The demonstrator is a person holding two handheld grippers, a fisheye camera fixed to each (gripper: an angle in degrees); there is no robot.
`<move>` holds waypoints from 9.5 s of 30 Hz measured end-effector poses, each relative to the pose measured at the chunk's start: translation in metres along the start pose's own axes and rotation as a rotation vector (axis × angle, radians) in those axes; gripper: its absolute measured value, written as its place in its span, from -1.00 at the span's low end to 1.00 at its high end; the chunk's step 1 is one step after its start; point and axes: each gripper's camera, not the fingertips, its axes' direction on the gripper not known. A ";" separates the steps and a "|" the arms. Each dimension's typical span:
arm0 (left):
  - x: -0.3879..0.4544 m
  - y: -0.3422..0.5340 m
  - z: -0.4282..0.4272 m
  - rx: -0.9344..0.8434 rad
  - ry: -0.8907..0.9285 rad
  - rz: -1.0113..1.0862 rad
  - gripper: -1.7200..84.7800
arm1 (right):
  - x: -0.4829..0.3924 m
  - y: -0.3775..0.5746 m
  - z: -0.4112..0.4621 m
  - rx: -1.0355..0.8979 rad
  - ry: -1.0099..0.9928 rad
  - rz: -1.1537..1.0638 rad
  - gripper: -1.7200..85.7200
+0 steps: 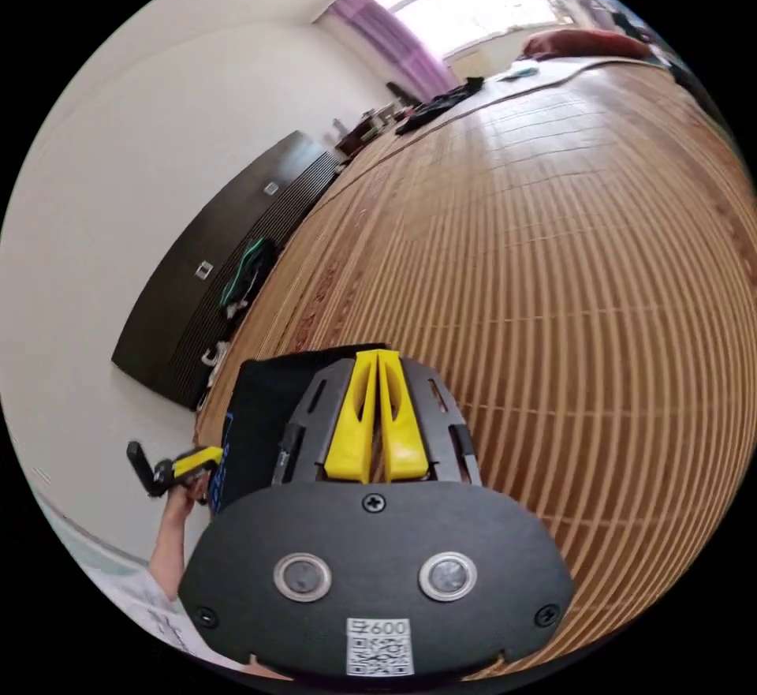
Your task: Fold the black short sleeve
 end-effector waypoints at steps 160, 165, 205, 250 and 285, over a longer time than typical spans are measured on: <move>-0.594 0.387 0.030 0.169 -0.667 0.883 -0.90 | 0.648 0.204 0.337 -0.094 1.014 -1.634 -0.98; -0.541 0.399 0.062 0.170 -0.673 0.825 -0.91 | 0.672 0.242 0.346 -0.088 1.144 -1.651 -0.98; 0.115 0.273 0.320 0.072 -0.541 1.245 -0.91 | 0.358 0.230 0.539 -0.702 0.915 -1.747 -0.98; 0.598 -0.246 -0.050 -0.308 -0.070 0.940 -0.90 | -0.124 0.152 0.913 -0.728 0.360 -1.146 -0.98; 0.712 -0.057 0.114 -0.732 -0.409 0.645 -0.93 | 0.130 0.414 1.313 -0.722 0.733 -1.228 -0.98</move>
